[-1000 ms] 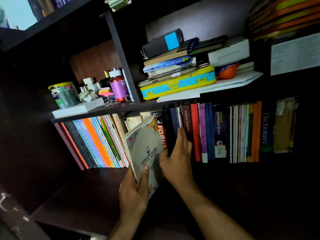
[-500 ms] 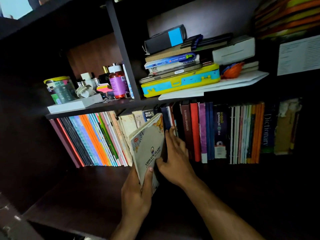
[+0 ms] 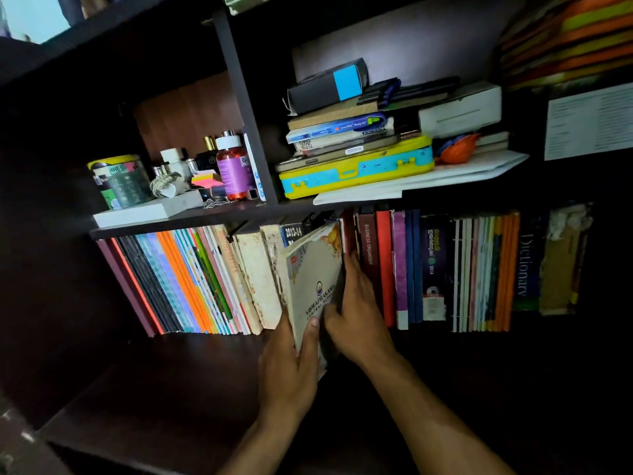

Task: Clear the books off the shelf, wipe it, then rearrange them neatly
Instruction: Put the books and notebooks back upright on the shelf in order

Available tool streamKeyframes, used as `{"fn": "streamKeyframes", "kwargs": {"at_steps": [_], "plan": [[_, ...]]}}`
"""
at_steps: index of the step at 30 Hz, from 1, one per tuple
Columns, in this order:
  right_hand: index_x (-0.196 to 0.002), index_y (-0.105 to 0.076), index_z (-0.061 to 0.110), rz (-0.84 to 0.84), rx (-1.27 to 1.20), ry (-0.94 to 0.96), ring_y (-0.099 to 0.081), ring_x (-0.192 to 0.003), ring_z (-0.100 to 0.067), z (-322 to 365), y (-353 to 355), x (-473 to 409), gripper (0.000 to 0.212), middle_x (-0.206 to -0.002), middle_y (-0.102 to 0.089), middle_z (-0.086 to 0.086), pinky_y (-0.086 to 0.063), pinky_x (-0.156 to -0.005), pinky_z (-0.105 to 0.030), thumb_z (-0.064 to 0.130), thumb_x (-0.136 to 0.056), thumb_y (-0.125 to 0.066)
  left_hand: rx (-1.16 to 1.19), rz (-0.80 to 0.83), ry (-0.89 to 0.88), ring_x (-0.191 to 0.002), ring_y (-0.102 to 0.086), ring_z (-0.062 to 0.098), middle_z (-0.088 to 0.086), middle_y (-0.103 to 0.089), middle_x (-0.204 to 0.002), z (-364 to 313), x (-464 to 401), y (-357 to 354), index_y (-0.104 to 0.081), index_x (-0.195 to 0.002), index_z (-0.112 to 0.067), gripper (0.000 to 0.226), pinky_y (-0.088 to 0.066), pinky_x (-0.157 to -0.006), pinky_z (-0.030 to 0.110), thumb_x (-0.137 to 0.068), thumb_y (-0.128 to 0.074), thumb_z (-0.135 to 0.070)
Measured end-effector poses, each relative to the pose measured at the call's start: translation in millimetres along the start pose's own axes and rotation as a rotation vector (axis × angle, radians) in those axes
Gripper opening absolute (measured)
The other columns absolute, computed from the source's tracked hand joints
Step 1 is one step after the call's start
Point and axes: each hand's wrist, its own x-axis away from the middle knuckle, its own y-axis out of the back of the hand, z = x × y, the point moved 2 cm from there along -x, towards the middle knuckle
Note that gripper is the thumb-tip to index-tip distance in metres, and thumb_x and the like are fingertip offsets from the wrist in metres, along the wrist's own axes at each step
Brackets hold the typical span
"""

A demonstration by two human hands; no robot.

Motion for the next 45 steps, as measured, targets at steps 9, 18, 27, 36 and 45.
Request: {"fn": "streamKeyframes", "kwargs": {"at_steps": [9,18,27,36,45], "plan": [[-0.154,-0.015,0.053,0.125,-0.506,-0.189,-0.049,-0.125,-0.008,-11,2,-8,0.071,-0.147,-0.046,0.015,-0.04,-0.105,-0.037,0.024,-0.101,-0.05,0.014,0.043,-0.055,-0.126,-0.057,0.0,-0.031,-0.058,-0.134,-3,-15,-2,-0.043,-0.132,-0.065,0.039,-0.054,-0.102,0.039,-0.093,-0.046,-0.068],[-0.161,-0.011,0.03,-0.112,-0.13,-0.079,-0.048,-0.138,-0.019,-17,-8,-12,0.066,-0.156,-0.043,-0.002,-0.046,-0.111,-0.041,0.036,-0.106,-0.046,0.011,-0.111,-0.005,-0.117,-0.064,0.014,-0.01,-0.068,-0.128,-13,-32,-17,-0.053,-0.137,-0.03,0.045,-0.054,-0.1,0.044,-0.096,-0.049,-0.048],[-0.152,-0.039,0.03,-0.275,-0.104,-0.065,-0.062,-0.119,-0.013,-17,4,-8,0.051,-0.136,-0.064,0.002,-0.043,-0.088,-0.011,0.03,-0.103,-0.054,-0.042,-0.052,-0.043,-0.122,-0.062,0.017,-0.007,-0.065,-0.135,-14,-25,-20,-0.049,-0.141,-0.032,0.053,-0.052,-0.102,0.043,-0.094,-0.045,-0.057],[-0.156,-0.036,0.025,-0.118,0.105,0.0,-0.061,-0.122,-0.026,-10,15,5,0.05,-0.14,-0.061,-0.01,-0.051,-0.101,-0.04,0.026,-0.107,-0.045,-0.17,-0.012,-0.077,-0.117,-0.063,0.027,0.002,-0.067,-0.131,-33,-34,-43,-0.049,-0.143,-0.025,0.055,-0.051,-0.094,0.038,-0.096,-0.039,-0.05],[-0.085,-0.057,0.026,-0.438,0.0,-0.043,-0.062,-0.069,-0.012,-17,34,3,0.022,-0.074,-0.064,0.01,-0.053,-0.065,-0.034,0.047,-0.092,-0.06,-0.267,0.098,-0.073,-0.102,-0.062,0.031,0.002,-0.048,-0.117,-34,-54,-83,-0.035,-0.126,-0.023,0.052,-0.048,-0.071,0.043,-0.093,-0.031,-0.063]]}}
